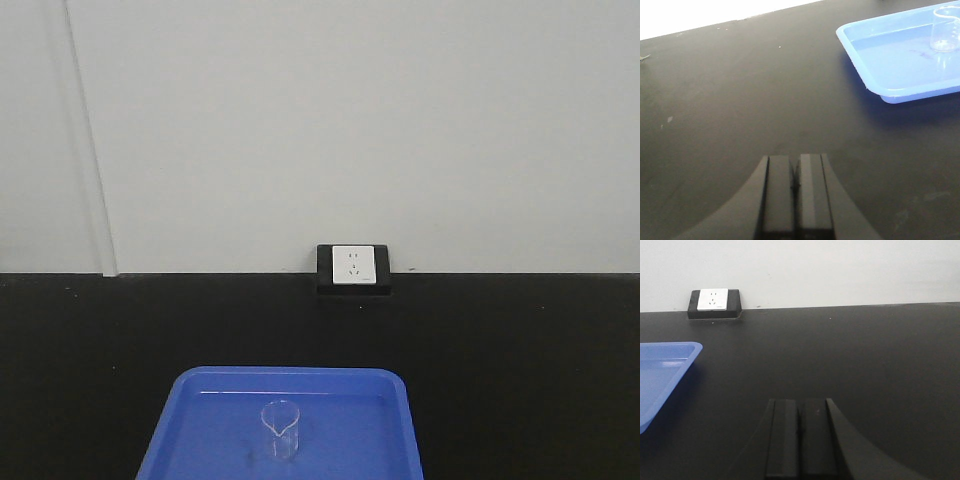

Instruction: Move beaker to silver tray on left bench

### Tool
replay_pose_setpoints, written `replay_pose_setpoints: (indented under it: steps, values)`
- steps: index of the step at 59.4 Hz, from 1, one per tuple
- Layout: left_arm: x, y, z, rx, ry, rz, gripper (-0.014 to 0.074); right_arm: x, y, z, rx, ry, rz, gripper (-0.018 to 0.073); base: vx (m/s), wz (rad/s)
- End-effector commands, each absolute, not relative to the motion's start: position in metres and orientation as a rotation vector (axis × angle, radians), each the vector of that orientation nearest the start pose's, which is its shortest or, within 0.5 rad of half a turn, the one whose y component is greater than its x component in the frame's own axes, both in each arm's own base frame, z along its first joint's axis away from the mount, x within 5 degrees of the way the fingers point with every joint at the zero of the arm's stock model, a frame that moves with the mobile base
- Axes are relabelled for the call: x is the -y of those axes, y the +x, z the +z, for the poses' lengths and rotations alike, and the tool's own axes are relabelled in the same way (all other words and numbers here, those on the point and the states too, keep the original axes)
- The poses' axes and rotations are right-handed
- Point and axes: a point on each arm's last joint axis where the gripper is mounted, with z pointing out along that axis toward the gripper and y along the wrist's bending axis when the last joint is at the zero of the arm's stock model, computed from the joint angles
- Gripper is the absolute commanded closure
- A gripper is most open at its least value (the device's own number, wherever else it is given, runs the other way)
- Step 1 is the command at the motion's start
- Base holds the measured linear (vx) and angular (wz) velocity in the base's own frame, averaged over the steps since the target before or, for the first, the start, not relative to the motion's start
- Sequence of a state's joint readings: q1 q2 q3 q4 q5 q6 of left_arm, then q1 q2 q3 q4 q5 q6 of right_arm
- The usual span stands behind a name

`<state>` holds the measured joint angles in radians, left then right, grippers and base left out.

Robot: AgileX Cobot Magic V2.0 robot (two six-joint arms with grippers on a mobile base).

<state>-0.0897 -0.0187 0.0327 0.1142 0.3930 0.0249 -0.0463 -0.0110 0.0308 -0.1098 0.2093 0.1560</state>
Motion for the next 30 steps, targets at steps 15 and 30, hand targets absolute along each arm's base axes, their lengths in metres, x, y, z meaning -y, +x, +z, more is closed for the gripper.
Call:
replay_pose_setpoints:
  steps: [15, 30]
  values:
    - [0.002, 0.054, 0.169, -1.809, 0.182, 0.056, 0.0595, 0.003, 0.056, 0.198, -1.542, 0.067, -0.022, 0.0571, 0.0, 0.0]
    - [0.002, 0.054, 0.169, -1.809, 0.182, 0.056, 0.0595, 0.0, 0.049, 0.257, -1.212, 0.036, 0.009, 0.0571, 0.0, 0.0]
